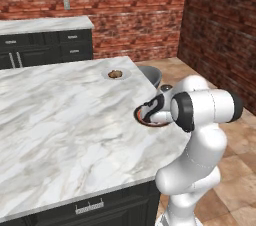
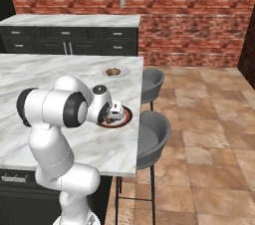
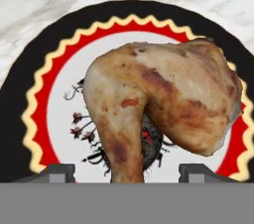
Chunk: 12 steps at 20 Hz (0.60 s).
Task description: Take the chicken drumsticks from the pan and place one on each plate on the dining counter.
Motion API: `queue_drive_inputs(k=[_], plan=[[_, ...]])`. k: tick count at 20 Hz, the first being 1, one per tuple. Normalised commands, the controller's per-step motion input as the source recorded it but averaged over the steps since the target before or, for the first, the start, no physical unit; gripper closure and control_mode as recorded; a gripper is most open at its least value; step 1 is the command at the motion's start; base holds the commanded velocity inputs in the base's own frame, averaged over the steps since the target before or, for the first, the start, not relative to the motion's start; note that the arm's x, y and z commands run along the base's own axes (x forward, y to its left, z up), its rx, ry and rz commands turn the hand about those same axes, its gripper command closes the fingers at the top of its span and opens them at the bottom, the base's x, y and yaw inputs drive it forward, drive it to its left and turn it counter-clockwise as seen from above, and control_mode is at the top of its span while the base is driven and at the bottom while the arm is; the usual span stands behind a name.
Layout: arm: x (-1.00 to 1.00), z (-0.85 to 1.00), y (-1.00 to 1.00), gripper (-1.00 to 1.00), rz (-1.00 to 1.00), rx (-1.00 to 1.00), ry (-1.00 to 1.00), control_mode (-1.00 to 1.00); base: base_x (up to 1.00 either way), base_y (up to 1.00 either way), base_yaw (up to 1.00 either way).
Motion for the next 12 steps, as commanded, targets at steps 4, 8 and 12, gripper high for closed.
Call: queue_drive_inputs(k=[4, 8, 12], plan=[[-0.03, 0.41, 0.00, -1.00, 0.00, 0.09, 0.00, -1.00, 0.00, 0.00, 0.00], [-0.32, 0.80, 0.00, -1.00, -0.02, 0.04, 0.01, -1.00, 0.00, 0.00, 0.00], [-0.62, 0.68, 0.00, -1.00, -0.07, 0.00, 0.05, -1.00, 0.00, 0.00, 0.00]])
